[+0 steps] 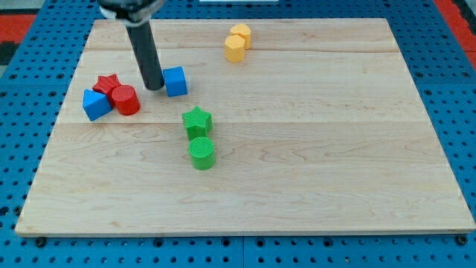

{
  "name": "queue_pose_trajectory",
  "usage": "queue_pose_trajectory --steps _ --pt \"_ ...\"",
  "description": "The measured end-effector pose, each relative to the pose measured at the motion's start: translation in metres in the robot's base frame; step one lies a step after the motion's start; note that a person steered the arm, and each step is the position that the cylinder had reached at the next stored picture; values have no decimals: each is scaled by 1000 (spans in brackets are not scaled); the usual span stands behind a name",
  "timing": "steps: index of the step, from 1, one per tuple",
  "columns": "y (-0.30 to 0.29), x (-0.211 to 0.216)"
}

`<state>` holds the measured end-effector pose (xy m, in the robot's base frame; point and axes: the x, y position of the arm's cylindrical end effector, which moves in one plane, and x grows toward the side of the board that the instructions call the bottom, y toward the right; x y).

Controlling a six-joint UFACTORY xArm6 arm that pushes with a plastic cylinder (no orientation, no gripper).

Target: Move the blue cube left to the yellow hexagon

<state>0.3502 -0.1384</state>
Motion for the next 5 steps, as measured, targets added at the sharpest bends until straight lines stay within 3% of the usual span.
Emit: queue_pose_trajectory --steps 1,2,3,4,5 --pt "26 -21" --pt "-20 22" --pt "29 17" --pt "73 -46" --pt "84 -69"
